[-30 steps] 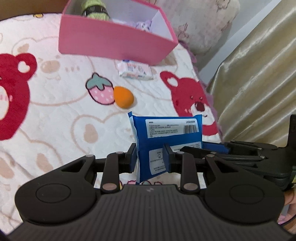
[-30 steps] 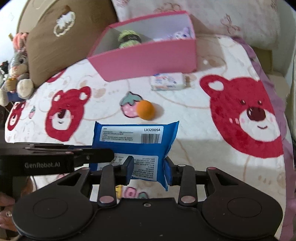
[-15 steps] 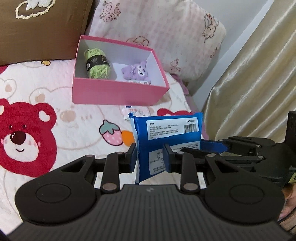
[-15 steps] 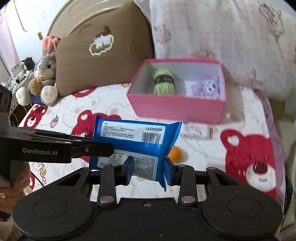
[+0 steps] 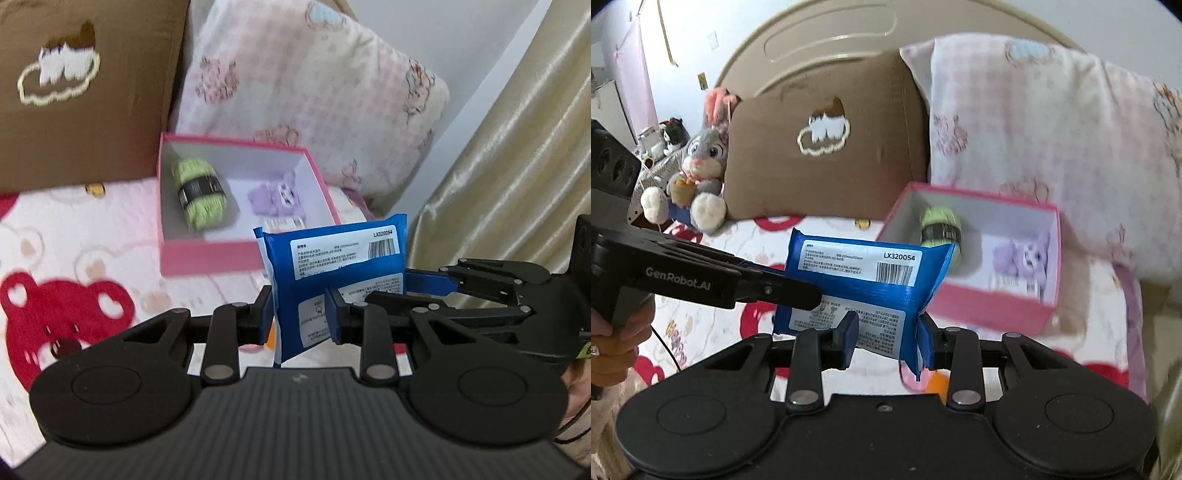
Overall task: Organize objects
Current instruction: 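Lift the blue packet with the right tool and carry it over the pink box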
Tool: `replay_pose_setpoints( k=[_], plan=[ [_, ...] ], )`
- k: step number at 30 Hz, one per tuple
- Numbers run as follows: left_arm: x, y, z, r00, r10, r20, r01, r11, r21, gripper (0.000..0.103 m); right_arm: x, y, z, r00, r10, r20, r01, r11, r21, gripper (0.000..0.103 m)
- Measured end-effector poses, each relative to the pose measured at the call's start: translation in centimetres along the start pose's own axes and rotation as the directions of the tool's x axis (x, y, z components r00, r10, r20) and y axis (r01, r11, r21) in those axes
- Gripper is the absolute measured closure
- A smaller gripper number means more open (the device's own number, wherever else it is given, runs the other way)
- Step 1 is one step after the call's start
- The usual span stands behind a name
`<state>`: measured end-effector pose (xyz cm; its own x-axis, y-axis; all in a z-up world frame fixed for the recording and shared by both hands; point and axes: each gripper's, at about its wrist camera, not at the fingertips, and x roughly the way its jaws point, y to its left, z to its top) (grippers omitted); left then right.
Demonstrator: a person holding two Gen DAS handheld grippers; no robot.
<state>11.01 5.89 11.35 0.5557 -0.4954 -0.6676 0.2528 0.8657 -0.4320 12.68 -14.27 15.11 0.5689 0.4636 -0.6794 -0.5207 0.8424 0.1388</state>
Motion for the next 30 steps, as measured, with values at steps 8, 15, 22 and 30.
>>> replay_pose_setpoints(
  k=[8,15,22,30],
  plan=[
    [4.6,1.7,4.8,0.999,0.042,0.021,-0.042,0.999,0.019,0.076,4.8,-3.1,3.5,0.999,-0.026,0.028,0.025,0.999,0.028,0.068],
    [10.4,4.6,7.4,0.998,0.052,-0.022,-0.053,0.999,-0.013,0.076,10.4,-5.8,5.2,0.999,-0.038,-0.032,0.039,0.999,0.037,0.068],
    [16.3,6.8,7.8,0.993,0.099,-0.069,-0.100,0.995,-0.013,0.075,15.9,-9.0,4.9,0.996,-0.037,-0.081,0.044,0.995,0.086,0.068],
    [22.2,8.8,7.6,0.981,0.141,-0.130,-0.142,0.990,0.000,0.075,21.4,-11.9,3.2,0.990,-0.036,-0.137,0.056,0.987,0.149,0.068]
  ],
)
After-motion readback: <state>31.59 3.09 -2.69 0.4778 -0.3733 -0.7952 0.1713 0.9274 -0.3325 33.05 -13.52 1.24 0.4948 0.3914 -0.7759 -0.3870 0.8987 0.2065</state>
